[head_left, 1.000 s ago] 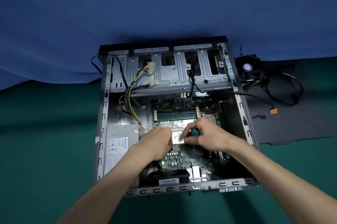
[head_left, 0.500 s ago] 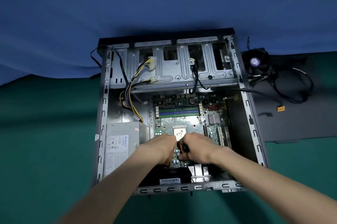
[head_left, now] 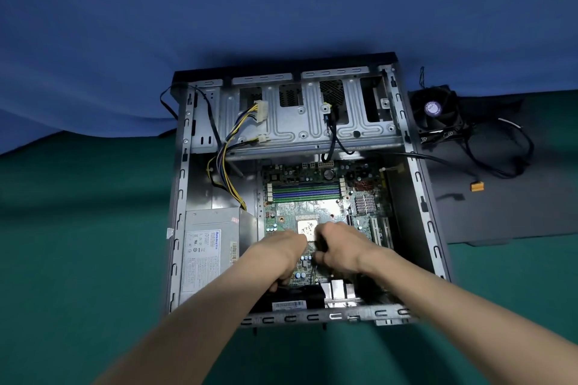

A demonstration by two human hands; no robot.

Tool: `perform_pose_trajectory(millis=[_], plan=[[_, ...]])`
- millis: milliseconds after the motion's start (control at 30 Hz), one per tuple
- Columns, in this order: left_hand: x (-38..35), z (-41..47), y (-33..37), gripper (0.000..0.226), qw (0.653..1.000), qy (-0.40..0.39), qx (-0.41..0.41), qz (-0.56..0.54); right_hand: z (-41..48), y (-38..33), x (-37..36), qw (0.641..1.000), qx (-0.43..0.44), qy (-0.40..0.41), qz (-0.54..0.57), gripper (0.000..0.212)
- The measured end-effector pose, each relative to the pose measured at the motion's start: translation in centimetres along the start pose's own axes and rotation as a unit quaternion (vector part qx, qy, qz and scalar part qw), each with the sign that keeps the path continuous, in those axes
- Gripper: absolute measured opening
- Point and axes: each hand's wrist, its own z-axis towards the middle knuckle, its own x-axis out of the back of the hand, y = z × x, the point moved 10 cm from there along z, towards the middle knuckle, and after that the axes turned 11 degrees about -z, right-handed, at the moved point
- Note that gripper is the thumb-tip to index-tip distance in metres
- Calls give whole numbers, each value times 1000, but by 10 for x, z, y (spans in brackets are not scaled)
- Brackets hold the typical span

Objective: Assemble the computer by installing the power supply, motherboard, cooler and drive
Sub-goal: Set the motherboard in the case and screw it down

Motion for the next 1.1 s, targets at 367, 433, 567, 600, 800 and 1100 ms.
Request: perform_pose_trajectory(millis=[367, 433, 567, 600, 800, 1100], plan=[[-1, -1, -8, 16, 997, -4, 9, -78, -1, 2, -6, 1000, -5, -14, 24, 20], [1, -3, -4, 22, 997, -12, 8, -78, -1, 1, -7, 1000, -4, -15, 20, 20], [-2, 1, 13, 23, 998, -21, -51, 41, 1, 1, -7, 1000, -1, -11, 8, 19], [-2, 1, 17, 19, 995, -13, -68, 76, 1, 1, -8, 1000, 1, -11, 7, 19], [-9, 7, 27, 17, 980, -9, -102, 173, 2, 4, -8, 1000, 3, -1, -14, 25], [-11, 13, 23, 11, 994, -36, -53, 92, 2, 7, -6, 1000, 0, 4, -24, 28]])
